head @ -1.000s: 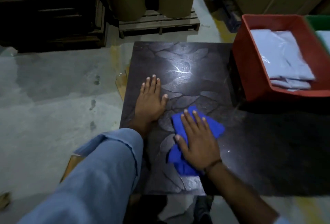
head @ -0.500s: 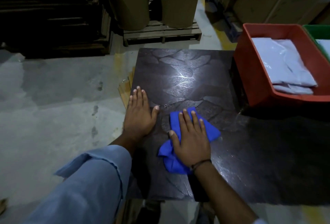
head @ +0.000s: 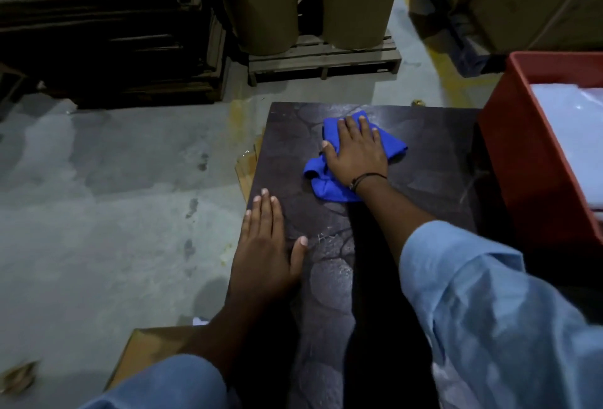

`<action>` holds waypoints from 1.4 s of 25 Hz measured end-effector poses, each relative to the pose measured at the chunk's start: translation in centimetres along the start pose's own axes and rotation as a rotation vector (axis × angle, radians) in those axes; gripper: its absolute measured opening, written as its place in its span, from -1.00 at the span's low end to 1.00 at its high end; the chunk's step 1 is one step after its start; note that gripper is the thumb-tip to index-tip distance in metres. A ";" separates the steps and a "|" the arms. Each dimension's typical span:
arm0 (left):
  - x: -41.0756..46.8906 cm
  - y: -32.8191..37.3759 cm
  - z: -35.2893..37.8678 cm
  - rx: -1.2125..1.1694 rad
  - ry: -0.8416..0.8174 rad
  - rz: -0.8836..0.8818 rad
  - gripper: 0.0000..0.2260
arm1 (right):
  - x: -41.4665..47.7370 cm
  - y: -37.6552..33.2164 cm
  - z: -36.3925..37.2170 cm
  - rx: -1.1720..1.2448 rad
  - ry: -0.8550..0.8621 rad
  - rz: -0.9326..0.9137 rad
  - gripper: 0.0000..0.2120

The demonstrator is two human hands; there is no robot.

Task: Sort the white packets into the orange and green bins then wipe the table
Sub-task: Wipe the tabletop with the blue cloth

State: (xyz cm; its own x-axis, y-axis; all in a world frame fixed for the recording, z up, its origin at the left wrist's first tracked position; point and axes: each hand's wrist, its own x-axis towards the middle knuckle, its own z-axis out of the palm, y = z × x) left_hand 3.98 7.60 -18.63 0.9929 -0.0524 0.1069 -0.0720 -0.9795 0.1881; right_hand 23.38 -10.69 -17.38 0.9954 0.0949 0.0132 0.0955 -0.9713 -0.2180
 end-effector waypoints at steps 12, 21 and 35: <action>0.1 -0.2 0.1 -0.006 -0.010 -0.016 -0.27 | 4.1 -3.7 0.9 -0.027 -0.133 -0.376 -0.33; -5.7 -1.3 -1.5 -0.036 -0.041 0.054 -0.35 | -24.2 -1.5 -0.8 0.016 -0.005 -0.218 -0.36; -9.6 -1.8 -2.7 -0.093 -0.061 0.094 -0.31 | -3.9 -6.4 1.3 -0.012 -0.032 -0.118 -0.31</action>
State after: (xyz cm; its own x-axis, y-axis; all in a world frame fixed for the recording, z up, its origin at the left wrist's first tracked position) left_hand -5.67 10.36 -17.37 0.9850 -0.1581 0.0690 -0.1710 -0.9475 0.2703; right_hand 18.92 -4.57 -17.27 0.9765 0.2153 0.0072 0.2122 -0.9554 -0.2054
